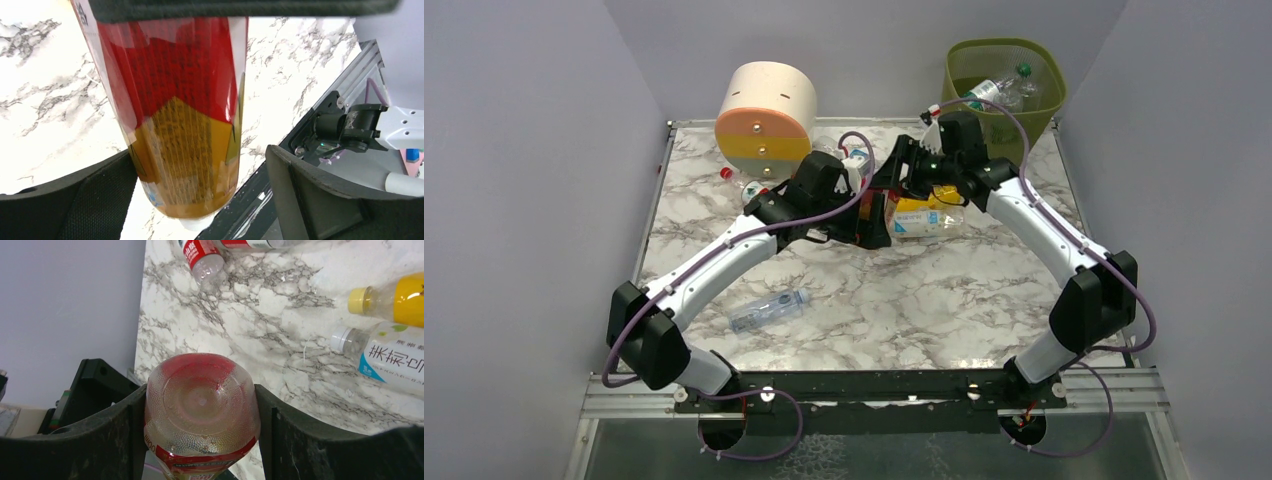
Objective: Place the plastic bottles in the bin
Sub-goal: Pick up the plastic bottle at the center of the board, then place the plastic bottle in the trash bin.
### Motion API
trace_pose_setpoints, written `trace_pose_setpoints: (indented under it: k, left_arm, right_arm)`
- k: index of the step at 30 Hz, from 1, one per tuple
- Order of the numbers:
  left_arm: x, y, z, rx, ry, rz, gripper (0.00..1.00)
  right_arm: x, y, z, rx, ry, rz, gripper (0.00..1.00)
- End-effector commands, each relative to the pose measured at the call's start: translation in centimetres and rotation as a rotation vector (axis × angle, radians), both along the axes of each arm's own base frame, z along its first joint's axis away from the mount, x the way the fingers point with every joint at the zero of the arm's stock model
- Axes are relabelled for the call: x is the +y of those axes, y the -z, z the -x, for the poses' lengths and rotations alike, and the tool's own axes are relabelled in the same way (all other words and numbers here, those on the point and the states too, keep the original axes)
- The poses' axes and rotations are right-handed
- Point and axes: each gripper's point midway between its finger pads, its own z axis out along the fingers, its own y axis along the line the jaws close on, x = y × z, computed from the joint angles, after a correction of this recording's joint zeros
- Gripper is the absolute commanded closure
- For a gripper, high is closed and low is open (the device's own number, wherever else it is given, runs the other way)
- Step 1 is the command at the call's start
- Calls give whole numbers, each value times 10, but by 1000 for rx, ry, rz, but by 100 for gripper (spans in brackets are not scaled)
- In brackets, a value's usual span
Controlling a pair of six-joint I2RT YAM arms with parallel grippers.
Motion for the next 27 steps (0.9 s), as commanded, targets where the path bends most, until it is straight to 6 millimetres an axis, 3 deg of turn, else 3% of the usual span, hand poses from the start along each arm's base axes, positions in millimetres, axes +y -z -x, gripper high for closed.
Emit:
trace_pose_setpoints:
  k: [1,5,10,15,21,27]
  left_arm:
    - [8,-48,-4,-116,-37,47,1]
    - [17,-71,-1,-162,-65,59,1]
    - [30,-84,7,-181,-91,62,1]
    - [39,-79,17,-165,-103,53,1]
    - [53,-62,29,-143,-115,18,1]
    - [58,-52,34,-132,-114,2,1]
  right_arm:
    - [-7,-15,-18,-47,40,24,45]
    - [-25,-24,-37,-61,82,23,45]
    - [-71,-56,-77,-105,176,-12,45]
    - [-125,-101,-130,-169,303,-58,46]
    - [-190,-164,-177,-283,434,-208,46]
    - [-249,-190,-206,-365,572,-324,46]
